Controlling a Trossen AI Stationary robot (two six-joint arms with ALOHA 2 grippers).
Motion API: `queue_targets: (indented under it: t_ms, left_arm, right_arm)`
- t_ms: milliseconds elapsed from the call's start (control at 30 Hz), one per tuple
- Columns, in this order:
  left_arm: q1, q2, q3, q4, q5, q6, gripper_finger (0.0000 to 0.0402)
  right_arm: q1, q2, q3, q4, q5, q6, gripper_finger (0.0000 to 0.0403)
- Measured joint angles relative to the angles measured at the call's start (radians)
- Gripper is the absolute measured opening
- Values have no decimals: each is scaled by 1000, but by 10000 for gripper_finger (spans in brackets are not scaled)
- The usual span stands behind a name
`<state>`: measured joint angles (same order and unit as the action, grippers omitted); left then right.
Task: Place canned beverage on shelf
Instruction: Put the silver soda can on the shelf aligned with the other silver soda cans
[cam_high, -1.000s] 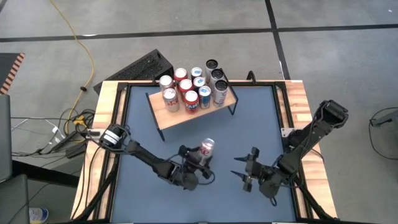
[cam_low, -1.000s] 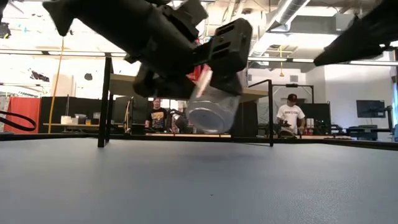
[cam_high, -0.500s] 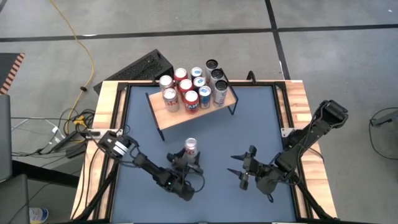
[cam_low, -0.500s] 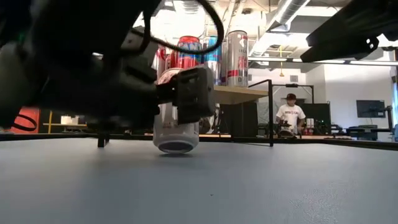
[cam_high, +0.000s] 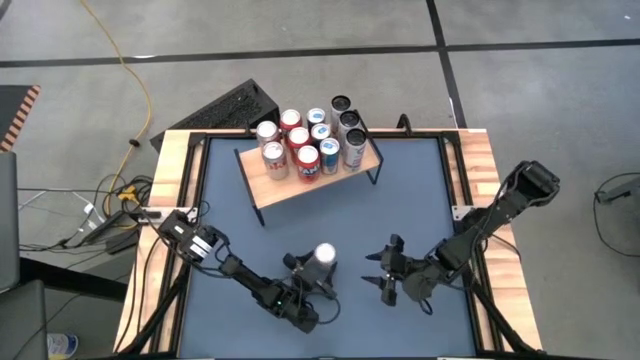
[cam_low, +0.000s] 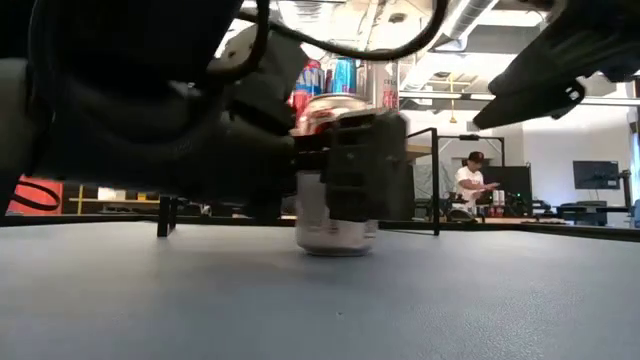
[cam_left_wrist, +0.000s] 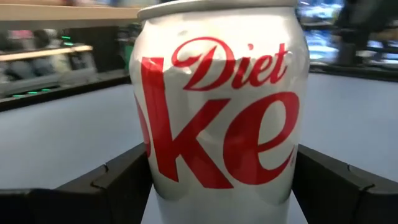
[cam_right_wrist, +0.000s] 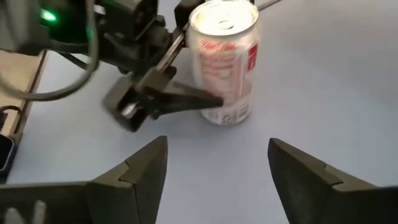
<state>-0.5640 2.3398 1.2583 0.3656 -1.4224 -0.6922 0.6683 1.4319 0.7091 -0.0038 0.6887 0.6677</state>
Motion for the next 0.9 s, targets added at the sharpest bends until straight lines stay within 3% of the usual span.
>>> queue_targets:
  t_ms: [267,633,900]
  left_arm:
    - [-3,0,61,-3,108,80,314]
    - [-9,-7,71,-11,160,72,314]
    - [-11,-34,67,37,325,112,314]
  right_arm:
    - [-56,0,58,-3,-123,-118,291]
    - [-57,0,151,-115,-116,-179,292]
    - [-16,0,153,-138,-71,-162,292]
